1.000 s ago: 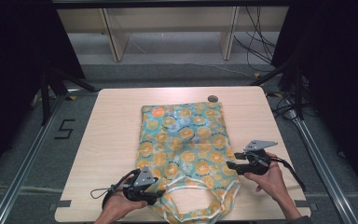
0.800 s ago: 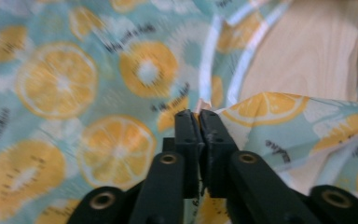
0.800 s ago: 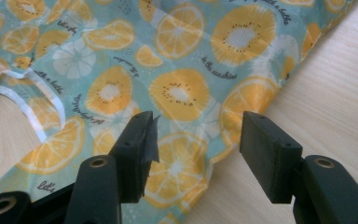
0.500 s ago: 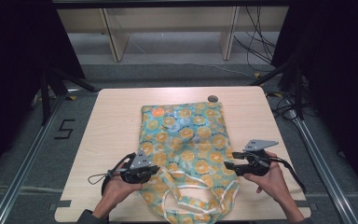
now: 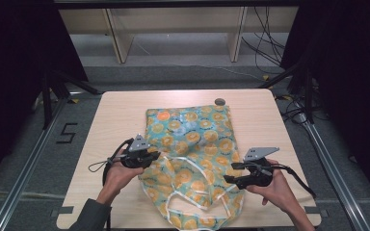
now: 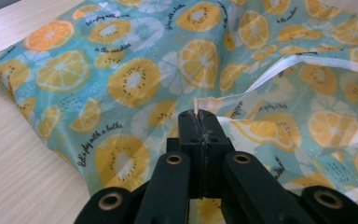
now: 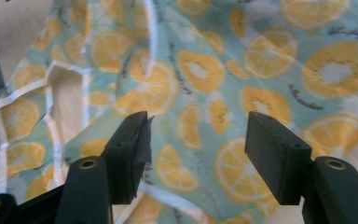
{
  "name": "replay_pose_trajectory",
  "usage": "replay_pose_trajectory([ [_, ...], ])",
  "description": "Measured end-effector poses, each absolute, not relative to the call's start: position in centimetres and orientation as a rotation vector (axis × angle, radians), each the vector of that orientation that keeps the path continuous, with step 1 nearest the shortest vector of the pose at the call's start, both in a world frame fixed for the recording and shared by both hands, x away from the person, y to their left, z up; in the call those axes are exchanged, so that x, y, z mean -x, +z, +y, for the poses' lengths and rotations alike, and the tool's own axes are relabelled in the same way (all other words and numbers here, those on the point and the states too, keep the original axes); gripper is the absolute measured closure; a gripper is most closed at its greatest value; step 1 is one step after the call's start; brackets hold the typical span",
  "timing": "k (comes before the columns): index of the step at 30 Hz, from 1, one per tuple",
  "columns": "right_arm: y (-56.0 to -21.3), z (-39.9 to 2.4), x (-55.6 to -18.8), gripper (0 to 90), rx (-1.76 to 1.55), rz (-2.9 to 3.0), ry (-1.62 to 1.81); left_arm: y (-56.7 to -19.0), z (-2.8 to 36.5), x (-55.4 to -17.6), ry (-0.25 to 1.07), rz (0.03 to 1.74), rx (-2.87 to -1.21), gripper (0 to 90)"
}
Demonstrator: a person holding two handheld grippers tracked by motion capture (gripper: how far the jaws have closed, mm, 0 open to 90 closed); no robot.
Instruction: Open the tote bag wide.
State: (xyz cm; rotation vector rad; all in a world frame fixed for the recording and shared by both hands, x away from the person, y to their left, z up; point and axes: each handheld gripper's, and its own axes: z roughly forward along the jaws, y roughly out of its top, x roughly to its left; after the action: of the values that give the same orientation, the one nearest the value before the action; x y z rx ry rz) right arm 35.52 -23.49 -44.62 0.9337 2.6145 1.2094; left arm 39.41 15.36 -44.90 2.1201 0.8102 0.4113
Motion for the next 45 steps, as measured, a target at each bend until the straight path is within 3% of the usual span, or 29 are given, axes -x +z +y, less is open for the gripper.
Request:
replay_pose_trajectory([
  [11, -46.5, -19.3, -35.2, 28.0, -0.869, 2.736, 1.094, -44.6, 15.4, -41.0, 0.409, 0.813, -2.108, 89.3],
  [22, -48.8, -16.1, -38.1, 31.3, -0.875, 2.743, 1.042, -45.0, 15.3, -41.1, 0.392, 0.800, -2.121, 88.9],
  [23, -48.8, -16.0, -38.3, 37.3, -0.876, 2.751, 1.078, -45.0, 15.3, -41.0, 0.392, 0.808, -2.109, 88.9],
  [24, -48.9, -15.9, -38.7, 61.3, -0.813, 2.757, 1.083, -44.9, 15.4, -41.0, 0.394, 0.800, -2.118, 88.8],
  [25, -48.9, -15.9, -38.7, 61.3, -0.813, 2.757, 1.083, -44.9, 15.4, -41.0, 0.394, 0.800, -2.118, 88.8],
  [26, -48.6, -15.9, -39.0, 82.9, -0.733, 2.744, 1.035, -44.8, 15.5, -41.0, 0.391, 0.800, -2.117, 88.8],
  [29, -47.7, -16.2, -39.2, 90.0, -0.725, 2.733, 1.061, -44.9, 15.6, -41.1, 0.383, 0.825, -2.102, 88.8],
  [41, -45.0, -17.2, -41.7, 88.0, -0.761, 2.670, 1.138, -46.3, 16.2, -42.1, 0.380, 0.851, -2.107, 88.7],
  [45, -45.1, -16.2, -41.4, 51.0, -0.835, 2.687, 1.165, -46.4, 16.5, -42.4, 0.376, 0.859, -2.099, 88.7],
])
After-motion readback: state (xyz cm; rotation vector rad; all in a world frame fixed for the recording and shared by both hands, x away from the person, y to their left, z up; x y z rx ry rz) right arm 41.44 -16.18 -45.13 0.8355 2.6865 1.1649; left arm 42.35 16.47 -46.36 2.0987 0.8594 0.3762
